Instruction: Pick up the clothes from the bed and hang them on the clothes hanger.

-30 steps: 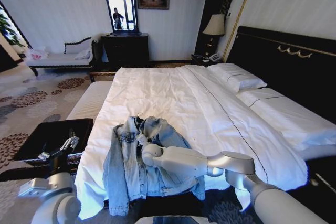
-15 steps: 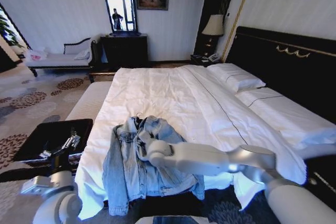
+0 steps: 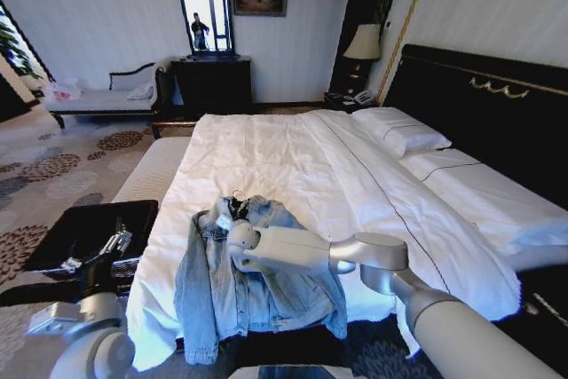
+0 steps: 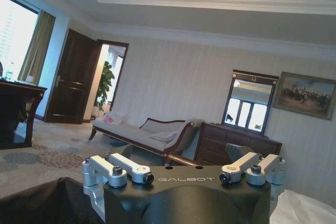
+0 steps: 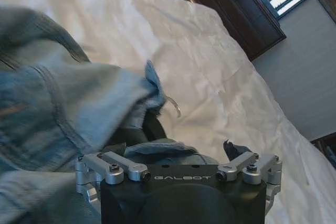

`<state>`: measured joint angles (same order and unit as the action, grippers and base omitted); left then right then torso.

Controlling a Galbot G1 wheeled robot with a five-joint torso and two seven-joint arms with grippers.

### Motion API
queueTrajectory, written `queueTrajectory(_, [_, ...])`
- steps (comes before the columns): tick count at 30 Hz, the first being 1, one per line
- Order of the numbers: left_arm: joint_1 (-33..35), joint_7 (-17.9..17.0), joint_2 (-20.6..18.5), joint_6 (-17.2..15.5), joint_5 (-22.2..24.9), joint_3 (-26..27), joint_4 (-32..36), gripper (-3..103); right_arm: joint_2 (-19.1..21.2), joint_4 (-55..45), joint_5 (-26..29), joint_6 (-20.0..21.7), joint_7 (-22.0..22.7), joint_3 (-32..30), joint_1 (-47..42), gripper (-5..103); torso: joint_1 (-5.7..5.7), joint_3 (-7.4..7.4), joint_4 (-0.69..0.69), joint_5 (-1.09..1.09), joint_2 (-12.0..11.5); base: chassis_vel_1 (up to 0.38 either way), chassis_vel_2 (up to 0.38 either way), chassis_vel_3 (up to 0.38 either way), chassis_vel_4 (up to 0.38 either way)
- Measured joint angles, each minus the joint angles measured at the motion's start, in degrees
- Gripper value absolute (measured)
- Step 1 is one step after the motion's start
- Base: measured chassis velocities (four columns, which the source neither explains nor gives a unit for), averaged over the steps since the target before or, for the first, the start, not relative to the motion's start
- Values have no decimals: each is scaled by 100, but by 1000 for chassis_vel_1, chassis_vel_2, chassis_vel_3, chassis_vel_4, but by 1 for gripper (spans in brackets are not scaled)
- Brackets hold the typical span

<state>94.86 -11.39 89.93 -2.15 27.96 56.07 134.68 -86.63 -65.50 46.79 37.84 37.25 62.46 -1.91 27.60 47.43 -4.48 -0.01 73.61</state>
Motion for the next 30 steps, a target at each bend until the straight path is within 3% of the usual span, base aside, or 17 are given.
queueTrajectory(10, [53, 0, 36, 4, 45, 58, 87, 100, -416, 708, -46, -148, -560, 118, 221, 100, 0, 0, 2, 0, 0, 0, 0, 0, 0])
queueTrajectory(12, [67, 0, 33, 9, 62, 88, 90, 100, -431, 602, -25, -135, -500, 61, 222, 100, 0, 0, 3, 1, 0, 0, 0, 0, 0])
queueTrajectory(16, [75, -1, 9, 13, 119, 172, 95, 100, -532, 133, 347, 263, 119, -70, 250, 100, -2, -1, 2, 1, 0, 0, 0, 0, 0])
queueTrajectory(22, [52, -3, 7, 13, 122, 131, 100, 100, -570, 445, 540, 425, 435, 32, 208, 100, -2, -1, 2, 1, 0, 0, 0, 0, 0])
queueTrajectory(28, [-11, -3, -8, 20, 177, 157, 13, 100, -563, 1434, 273, 395, 103, 204, 34, 100, -1, 0, 0, 2, 0, 0, 0, 0, 0])
queueTrajectory(30, [-30, -4, -24, 30, 223, 198, -40, 100, -560, 1768, 16, 44, -293, 240, -3, 100, -1, -1, 0, 1, 0, 0, 0, 0, 0])
